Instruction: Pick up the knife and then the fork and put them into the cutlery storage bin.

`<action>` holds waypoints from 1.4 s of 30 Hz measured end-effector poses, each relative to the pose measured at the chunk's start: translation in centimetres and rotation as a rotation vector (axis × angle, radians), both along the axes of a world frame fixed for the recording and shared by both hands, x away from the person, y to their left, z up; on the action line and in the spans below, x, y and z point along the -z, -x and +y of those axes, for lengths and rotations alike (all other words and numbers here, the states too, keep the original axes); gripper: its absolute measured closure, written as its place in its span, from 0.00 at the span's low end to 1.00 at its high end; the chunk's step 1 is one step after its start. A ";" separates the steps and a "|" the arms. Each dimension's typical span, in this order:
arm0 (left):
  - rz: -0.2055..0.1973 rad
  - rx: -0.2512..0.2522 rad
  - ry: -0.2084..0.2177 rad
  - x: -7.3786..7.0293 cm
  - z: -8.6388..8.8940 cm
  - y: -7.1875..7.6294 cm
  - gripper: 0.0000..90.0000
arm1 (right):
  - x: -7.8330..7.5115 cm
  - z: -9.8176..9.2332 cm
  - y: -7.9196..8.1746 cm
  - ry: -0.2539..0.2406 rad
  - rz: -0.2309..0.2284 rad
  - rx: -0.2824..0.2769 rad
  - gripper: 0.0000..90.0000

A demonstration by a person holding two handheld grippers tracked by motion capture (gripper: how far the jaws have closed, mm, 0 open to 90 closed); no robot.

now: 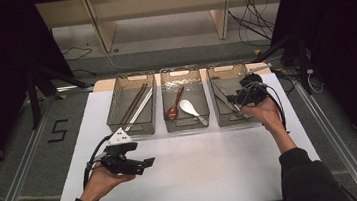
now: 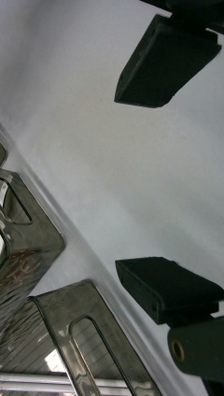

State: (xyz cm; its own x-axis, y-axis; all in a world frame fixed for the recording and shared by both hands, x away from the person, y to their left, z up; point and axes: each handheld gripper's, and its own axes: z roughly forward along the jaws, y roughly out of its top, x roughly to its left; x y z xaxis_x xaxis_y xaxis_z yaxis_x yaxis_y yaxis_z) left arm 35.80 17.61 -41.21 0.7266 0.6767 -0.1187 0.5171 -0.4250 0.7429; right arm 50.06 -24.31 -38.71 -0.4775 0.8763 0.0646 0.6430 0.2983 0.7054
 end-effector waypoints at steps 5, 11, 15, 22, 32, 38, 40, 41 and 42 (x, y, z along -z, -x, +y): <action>-0.003 0.004 -0.004 0.0 0.0 0.0 0.18 | -0.7 0.2 1.3 -0.040 -0.025 -0.029 0.49; -0.004 -0.001 0.007 0.0 0.0 0.0 0.18 | -1.0 0.7 2.7 -0.084 -0.057 -0.056 0.46; -0.006 0.000 0.007 0.0 0.0 0.0 0.18 | -0.9 1.0 3.4 -0.101 -0.066 -0.068 0.44; -0.005 0.003 0.007 -0.1 0.0 0.0 0.18 | -1.1 1.5 4.7 -0.138 -0.096 -0.091 0.40; -0.012 0.007 0.015 -0.2 -0.1 0.1 0.18 | -1.1 1.6 6.8 -0.186 -0.128 -0.122 0.39; -0.016 -0.001 0.029 -0.2 0.0 0.1 0.18 | -1.2 1.4 8.3 -0.209 -0.150 -0.146 0.37; -0.017 0.000 0.029 -0.2 0.0 0.1 0.18 | -1.3 1.3 8.9 -0.222 -0.160 -0.153 0.36; -0.018 0.000 0.032 -0.2 0.0 0.1 0.18 | -1.3 1.2 9.2 -0.229 -0.165 -0.155 0.36; -0.018 -0.002 0.034 -0.2 0.1 0.2 0.18 | -1.3 1.2 9.5 -0.234 -0.172 -0.158 0.36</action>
